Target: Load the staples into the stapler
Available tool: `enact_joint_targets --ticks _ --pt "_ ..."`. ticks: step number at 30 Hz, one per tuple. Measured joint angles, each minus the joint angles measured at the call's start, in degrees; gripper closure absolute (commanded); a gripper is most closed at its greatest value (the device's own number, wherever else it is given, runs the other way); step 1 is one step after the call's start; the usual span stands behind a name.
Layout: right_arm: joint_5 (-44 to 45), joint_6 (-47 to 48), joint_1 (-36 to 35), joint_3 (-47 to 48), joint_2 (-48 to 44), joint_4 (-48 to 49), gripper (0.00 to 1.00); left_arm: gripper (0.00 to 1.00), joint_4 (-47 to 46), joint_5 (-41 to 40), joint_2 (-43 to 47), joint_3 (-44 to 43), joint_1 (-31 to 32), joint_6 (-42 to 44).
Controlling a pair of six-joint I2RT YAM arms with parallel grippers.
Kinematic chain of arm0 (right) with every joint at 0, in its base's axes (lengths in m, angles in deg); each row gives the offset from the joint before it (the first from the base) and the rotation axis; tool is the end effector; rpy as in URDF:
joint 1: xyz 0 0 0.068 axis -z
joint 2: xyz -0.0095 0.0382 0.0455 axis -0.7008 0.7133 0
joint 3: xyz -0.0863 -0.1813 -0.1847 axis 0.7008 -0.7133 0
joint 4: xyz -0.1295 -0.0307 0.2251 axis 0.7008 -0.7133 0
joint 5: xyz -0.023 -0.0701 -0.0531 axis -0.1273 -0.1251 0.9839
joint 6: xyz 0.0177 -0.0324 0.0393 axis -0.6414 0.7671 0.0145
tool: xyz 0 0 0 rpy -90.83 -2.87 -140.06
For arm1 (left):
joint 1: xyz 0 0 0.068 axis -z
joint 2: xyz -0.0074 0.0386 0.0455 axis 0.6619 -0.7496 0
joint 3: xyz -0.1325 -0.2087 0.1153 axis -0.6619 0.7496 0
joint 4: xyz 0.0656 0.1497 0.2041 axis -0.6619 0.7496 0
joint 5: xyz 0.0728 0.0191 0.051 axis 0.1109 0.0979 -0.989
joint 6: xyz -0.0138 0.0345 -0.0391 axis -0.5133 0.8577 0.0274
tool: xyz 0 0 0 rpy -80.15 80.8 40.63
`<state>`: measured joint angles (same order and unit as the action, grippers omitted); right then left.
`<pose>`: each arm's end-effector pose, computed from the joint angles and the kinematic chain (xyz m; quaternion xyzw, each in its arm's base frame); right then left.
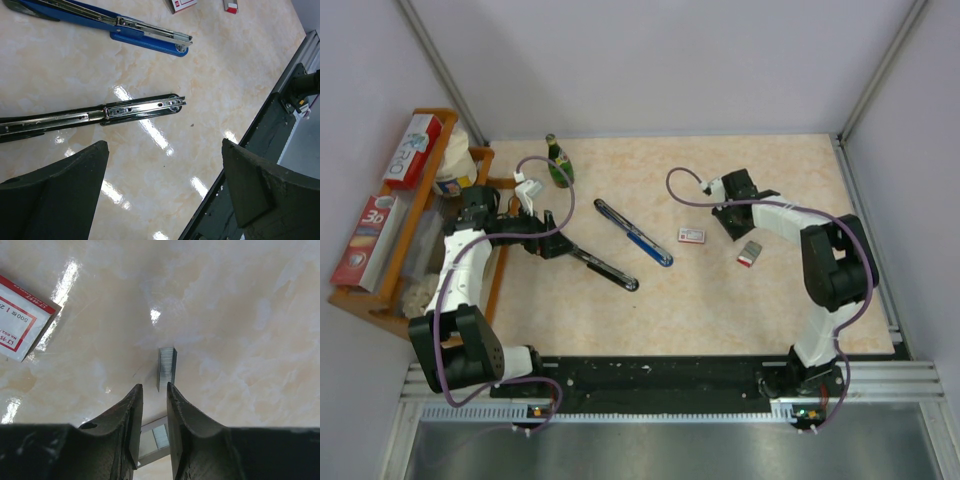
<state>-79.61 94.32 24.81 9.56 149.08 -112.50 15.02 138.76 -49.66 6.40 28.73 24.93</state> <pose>0.3510 0.1218 0.1753 -0.2968 0.9220 -0.0436 0.2447 0.2493 0.0249 0.2783 0.2015 0.8278 -0.3914 0.3479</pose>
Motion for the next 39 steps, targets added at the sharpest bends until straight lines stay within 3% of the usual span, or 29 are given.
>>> enact_joint_targets --ticks 9,25,39 --pt "-0.2 1.1 0.3 0.0 0.0 -0.5 0.66 0.01 0.0 0.3 0.0 0.0 0.0 0.0" --pt "-7.8 1.0 4.5 0.2 0.0 -3.5 0.66 0.01 0.0 0.4 0.0 0.0 -0.1 0.0" --pt "-7.4 0.0 4.5 1.2 1.3 -3.5 0.67 0.01 0.0 0.4 0.0 0.0 -0.2 0.0"
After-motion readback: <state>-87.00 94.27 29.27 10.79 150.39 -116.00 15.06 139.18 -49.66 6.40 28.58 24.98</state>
